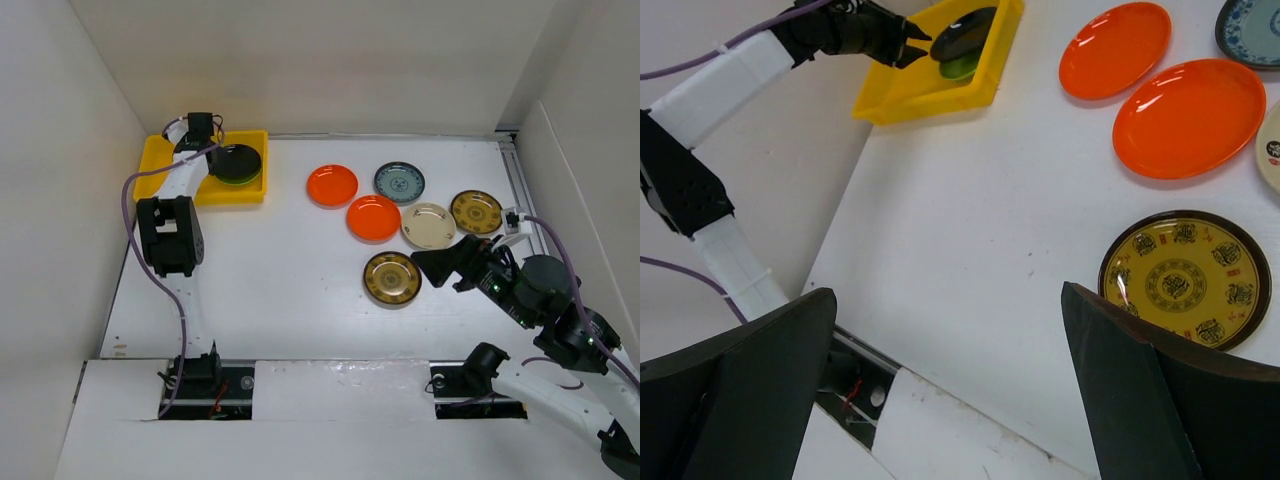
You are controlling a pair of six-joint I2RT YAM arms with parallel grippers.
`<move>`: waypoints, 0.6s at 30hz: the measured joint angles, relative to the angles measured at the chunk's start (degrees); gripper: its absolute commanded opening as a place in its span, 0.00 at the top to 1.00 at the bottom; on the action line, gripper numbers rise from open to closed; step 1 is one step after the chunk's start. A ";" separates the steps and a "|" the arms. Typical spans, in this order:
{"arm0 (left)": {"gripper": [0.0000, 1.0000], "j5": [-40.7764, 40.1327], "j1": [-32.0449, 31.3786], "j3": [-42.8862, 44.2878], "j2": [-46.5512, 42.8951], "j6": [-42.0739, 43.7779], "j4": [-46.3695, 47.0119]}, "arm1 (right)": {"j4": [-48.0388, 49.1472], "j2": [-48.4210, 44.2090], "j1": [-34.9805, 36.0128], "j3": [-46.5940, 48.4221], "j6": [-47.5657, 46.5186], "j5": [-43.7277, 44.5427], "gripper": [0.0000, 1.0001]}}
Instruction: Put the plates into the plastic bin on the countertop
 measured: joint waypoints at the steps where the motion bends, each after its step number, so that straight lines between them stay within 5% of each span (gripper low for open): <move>1: 0.59 -0.15 0.11 0.55 0.00 0.07 -0.63 | 0.00 0.00 0.00 0.00 -0.13 -0.02 0.00; 5: 0.22 -0.81 0.48 0.20 -0.61 0.00 -1.51 | 0.02 0.00 0.00 0.00 -0.46 -0.04 0.00; 9: 0.06 0.83 0.26 -4.72 -3.37 0.37 -1.14 | 0.02 0.00 0.00 0.00 -0.63 -0.26 0.00; 13: 0.00 2.73 -3.69 -12.63 -9.81 3.45 1.36 | 0.22 0.24 0.00 0.00 -0.61 -0.48 0.00; 18: 0.00 6.25 -18.75 -22.97 -19.39 7.23 10.64 | 0.37 0.44 0.00 0.00 -0.61 -0.44 0.00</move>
